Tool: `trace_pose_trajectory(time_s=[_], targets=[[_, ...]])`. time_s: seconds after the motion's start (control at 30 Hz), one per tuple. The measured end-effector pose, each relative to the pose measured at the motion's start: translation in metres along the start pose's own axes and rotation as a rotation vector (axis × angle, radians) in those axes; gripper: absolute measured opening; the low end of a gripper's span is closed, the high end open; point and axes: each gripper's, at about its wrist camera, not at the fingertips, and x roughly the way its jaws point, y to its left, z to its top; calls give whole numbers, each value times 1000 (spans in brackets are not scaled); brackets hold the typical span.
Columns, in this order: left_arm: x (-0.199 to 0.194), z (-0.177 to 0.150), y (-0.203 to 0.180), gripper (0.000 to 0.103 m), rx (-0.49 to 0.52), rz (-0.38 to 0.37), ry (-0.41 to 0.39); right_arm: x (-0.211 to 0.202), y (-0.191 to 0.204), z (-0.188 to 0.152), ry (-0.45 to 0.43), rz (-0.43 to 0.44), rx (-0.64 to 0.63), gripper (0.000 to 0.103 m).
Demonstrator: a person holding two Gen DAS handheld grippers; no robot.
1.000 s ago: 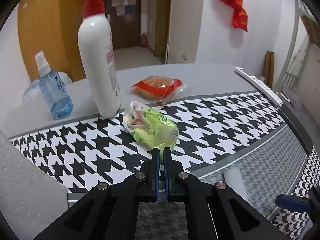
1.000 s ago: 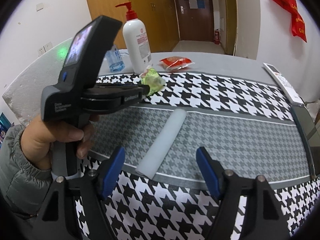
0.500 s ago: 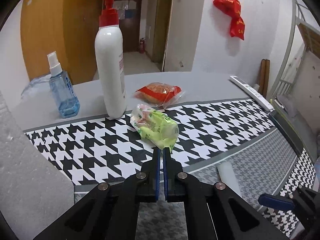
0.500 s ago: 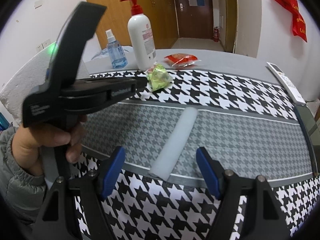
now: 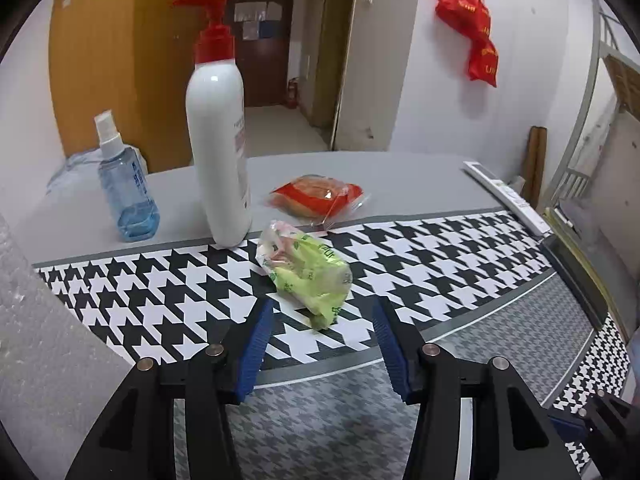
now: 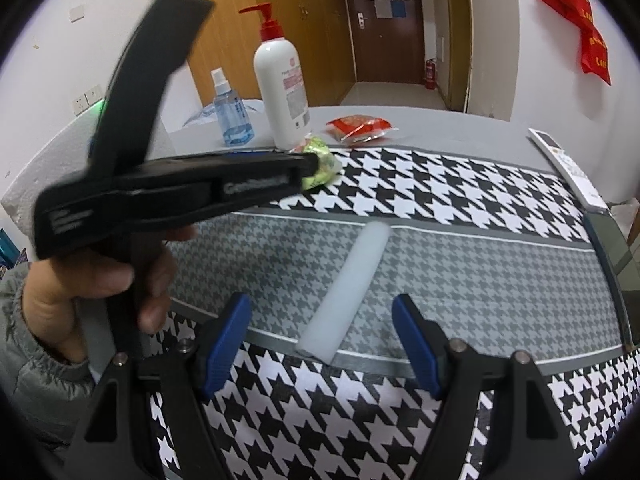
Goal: Organize soft objects
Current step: 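Lift the tissue pack with the left tool while the right tool approaches the white foam roll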
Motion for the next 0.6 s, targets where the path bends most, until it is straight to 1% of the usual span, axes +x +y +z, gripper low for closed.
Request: trace_pose_trajectory(time_s=[0.13,0.23,0.27,0.33,0.4,0.47,0.5,0.53,0.6], targets=[[13,7,-3,54,-5,15,7,-4,-4,-4,0,-3,3,77],[28,9,-7,54,-11,5,32,-5,-5,-8,5,-3,-3,77],[34,9,-8,54,-12,22,48,-5,-4,-8,8,-4,-5,77],[40,7,-8,54,-11,36,56,-2,-3,-10,16,-19,-14,77],[48,6,-7,54,-15,53,76,2,-1,-9,22,-15,-16,77],[53,6,-2,46,-44,47,91,4,0,-10,24,-22,-19,77],[53,7,-1,40,-47,46,83,5,0,-10,27,-30,-18,75],[55,8,-1,34,-50,43,81,6,0,-10,30,-35,-16,69],[56,8,1,34,-51,43,85,10,-1,-10,40,-38,-6,68]])
